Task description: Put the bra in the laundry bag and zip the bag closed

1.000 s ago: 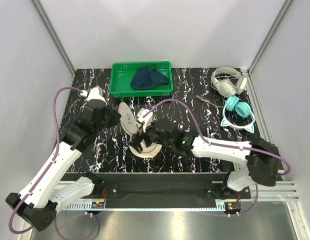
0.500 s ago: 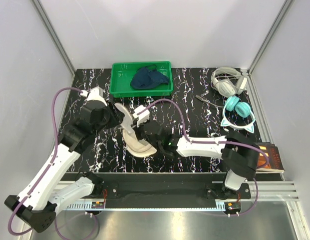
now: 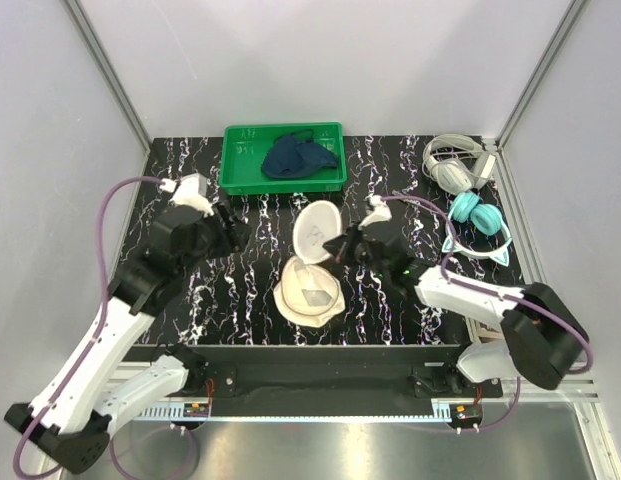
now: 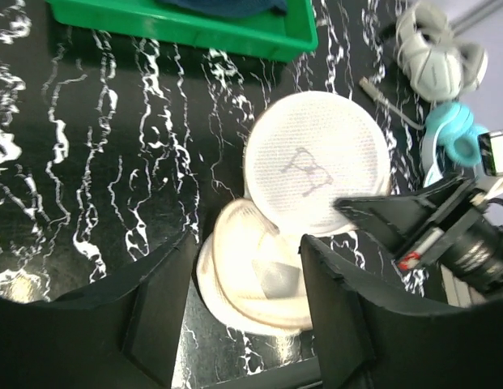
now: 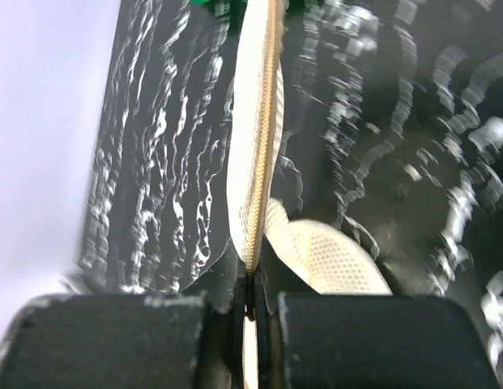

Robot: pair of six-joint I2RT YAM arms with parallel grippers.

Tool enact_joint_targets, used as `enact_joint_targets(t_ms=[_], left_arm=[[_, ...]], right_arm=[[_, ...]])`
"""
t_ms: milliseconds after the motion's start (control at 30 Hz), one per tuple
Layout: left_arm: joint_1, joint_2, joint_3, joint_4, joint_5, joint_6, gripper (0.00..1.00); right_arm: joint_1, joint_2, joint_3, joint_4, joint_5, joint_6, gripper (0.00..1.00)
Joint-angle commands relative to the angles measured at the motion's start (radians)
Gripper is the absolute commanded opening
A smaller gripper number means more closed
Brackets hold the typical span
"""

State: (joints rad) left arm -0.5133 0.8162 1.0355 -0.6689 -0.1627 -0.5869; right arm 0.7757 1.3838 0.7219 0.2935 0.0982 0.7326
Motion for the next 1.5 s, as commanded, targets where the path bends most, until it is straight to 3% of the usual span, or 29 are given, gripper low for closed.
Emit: enact_joint_targets(t_ms=[0,100,167,200,333,367,433,467,700,833,1033,1200,1300,1367,1467], left_arm=[[0.027,0.127,0.027,0.106,0.156,0.08,0.62],[0.106,0.263,0.107,0.12,0.322,0.094,0.62],[0.151,0.378,0.171,0.133,0.395,0.099,0.62],[0.162,0.418,0.196,0.134,0.41,0.102,0.77],[0.191,0.609,0.337,0.184,0.422,0.121,0.73],[0.202,0.688,0.362,0.205,0.422,0.119,0.71],[0.203,0.765,0.429,0.245,0.401,0.128,0.69],[0.203,0.841,0.454,0.285,0.393,0.136,0.69],[0.214,1.217,0.82,0.285,0.377,0.102,0.71],[0.214,1.421,1.033,0.305,0.352,0.041,0.7],[0.211,1.59,1.129,0.489,0.309,-0.051,0.74],[0.21,1.719,1.216,0.538,0.313,-0.189,0.73],[0.202,1.768,1.218,0.623,0.353,-0.278,0.68],[0.191,1.798,1.222,0.664,0.347,-0.301,0.57],[0.196,1.828,1.227,0.718,0.347,-0.361,0.33]], right_arm=[[-0.055,-0.141,-0.091,-0.092,0.021,0.29,0.0],[-0.076,-0.227,-0.177,-0.108,0.09,0.349,0.0],[-0.102,-0.264,-0.228,-0.122,0.112,0.379,0.06],[-0.114,-0.3,-0.242,-0.138,0.113,0.384,0.11],[-0.165,-0.377,-0.297,-0.191,0.123,0.389,0.47],[-0.176,-0.391,-0.308,-0.214,0.132,0.384,0.66],[-0.179,-0.434,-0.3,-0.287,0.162,0.369,0.85],[-0.181,-0.465,-0.297,-0.341,0.173,0.363,0.99],[-0.184,-0.512,-0.161,-0.718,0.284,0.271,1.0],[-0.184,-0.577,-0.124,-0.792,0.302,0.235,1.0],[-0.184,-0.673,-0.138,-0.827,0.285,0.222,1.0],[-0.184,-0.72,-0.124,-0.881,0.278,0.225,1.0],[-0.184,-0.743,-0.118,-0.887,0.276,0.225,1.0],[-0.184,-0.753,-0.105,-0.899,0.275,0.223,1.0],[-0.184,-0.759,-0.093,-0.91,0.27,0.22,1.0]])
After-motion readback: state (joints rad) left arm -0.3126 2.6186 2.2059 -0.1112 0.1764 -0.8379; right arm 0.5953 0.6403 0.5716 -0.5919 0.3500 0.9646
